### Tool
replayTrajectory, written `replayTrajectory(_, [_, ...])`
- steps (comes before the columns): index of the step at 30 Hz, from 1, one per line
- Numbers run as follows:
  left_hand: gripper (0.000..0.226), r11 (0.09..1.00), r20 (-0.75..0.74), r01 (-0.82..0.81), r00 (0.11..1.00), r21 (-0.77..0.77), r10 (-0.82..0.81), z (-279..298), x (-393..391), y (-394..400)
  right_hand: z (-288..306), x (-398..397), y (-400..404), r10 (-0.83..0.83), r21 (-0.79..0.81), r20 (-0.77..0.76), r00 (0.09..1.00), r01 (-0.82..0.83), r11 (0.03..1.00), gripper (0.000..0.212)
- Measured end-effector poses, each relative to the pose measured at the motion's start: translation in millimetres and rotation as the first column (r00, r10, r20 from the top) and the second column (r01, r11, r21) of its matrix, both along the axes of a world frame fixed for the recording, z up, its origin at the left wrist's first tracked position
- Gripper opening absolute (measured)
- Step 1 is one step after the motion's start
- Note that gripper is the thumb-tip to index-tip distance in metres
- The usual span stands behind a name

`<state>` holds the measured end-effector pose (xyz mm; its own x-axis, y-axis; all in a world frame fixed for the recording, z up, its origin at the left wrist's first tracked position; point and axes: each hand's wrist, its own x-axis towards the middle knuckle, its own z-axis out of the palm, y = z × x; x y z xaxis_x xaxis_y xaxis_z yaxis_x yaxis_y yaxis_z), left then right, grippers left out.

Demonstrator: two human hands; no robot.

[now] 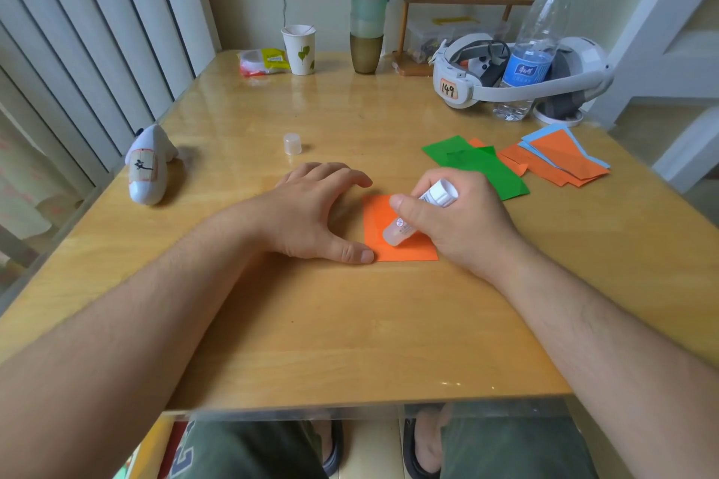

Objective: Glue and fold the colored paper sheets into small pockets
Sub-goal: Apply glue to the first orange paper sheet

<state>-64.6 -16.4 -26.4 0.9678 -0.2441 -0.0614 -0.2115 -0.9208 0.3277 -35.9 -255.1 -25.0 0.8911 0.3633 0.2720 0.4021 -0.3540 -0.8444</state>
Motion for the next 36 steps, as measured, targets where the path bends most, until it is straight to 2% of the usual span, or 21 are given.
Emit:
replayTrajectory(5, [0.111, 1.0, -0.001, -0.002, 1.0, 0.0, 0.002, 0.6, -0.6, 0.0, 4.9, -0.6, -1.5, -0.067, -0.073, -0.009, 0.998, 0.067, 0.995, 0.04])
replayTrajectory(13, [0.11, 1.0, 0.007, 0.005, 1.0, -0.013, -0.004, -0.3, -0.8, 0.7, 12.3, 1.3, -11.8, -0.159, -0.153, 0.03, 0.987, 0.162, 0.975, 0.023])
replayTrajectory(15, [0.11, 1.0, 0.01, 0.008, 1.0, -0.01, -0.008, -0.6, -0.2, 1.1, 11.0, 1.2, -10.3, -0.181, -0.097, 0.056, 0.982, 0.186, 0.978, 0.024])
replayTrajectory(18, [0.111, 1.0, 0.008, 0.009, 1.0, -0.006, -0.009, -0.7, -0.2, 1.0, 8.7, 2.0, -6.7, -0.223, 0.069, 0.046, 0.974, 0.22, 0.973, 0.035])
replayTrajectory(21, [0.111, 1.0, 0.002, 0.008, 1.0, -0.008, -0.008, -0.1, -0.5, 0.3, 2.1, 1.5, -1.0, -0.131, 0.131, 0.038, 0.991, 0.125, 0.983, 0.038])
replayTrajectory(24, [0.11, 1.0, -0.012, 0.01, 1.0, -0.012, -0.01, 0.5, -0.6, 0.9, -3.4, -1.3, 4.2, 0.006, 0.051, 0.015, 1.0, -0.007, 0.999, 0.037])
replayTrajectory(28, [0.111, 1.0, -0.011, 0.006, 1.0, -0.008, -0.006, 0.2, 0.2, 1.6, -1.1, -6.1, 7.6, 0.089, -0.026, 0.017, 0.996, -0.089, 0.996, 0.033])
replayTrajectory(36, [0.11, 1.0, -0.007, 0.011, 1.0, -0.012, -0.011, -0.8, 0.9, 1.8, 0.5, -3.1, 5.1, 0.042, -0.069, -0.018, 0.999, -0.043, 0.997, 0.03])
